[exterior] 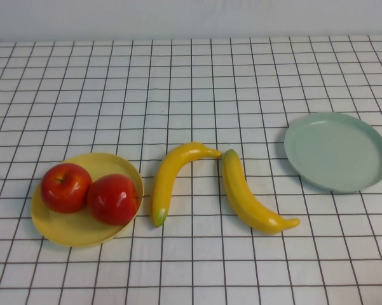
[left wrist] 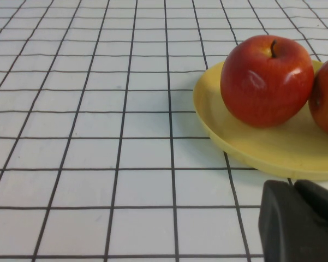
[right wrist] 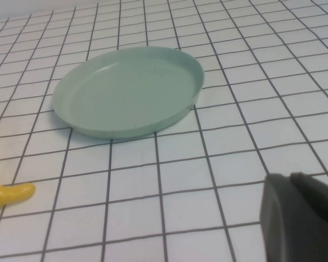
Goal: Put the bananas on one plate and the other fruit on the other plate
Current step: Put another type of fruit in the right plate
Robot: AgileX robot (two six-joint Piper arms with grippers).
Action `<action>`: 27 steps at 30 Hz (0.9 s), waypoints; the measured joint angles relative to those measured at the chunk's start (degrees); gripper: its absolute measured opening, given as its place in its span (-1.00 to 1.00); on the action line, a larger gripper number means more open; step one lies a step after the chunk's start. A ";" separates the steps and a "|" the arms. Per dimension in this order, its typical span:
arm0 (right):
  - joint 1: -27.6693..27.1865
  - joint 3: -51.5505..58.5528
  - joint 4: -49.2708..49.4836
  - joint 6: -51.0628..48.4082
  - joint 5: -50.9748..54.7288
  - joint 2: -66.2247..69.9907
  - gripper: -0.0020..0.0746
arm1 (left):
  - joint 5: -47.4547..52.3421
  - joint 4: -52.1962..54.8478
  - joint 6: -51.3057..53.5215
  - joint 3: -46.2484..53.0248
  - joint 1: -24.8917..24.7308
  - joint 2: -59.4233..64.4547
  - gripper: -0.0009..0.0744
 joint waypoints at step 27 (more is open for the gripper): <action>0.00 0.00 23.43 8.73 -5.61 0.00 -0.99 | 0.00 0.00 0.00 0.00 0.00 0.00 -0.98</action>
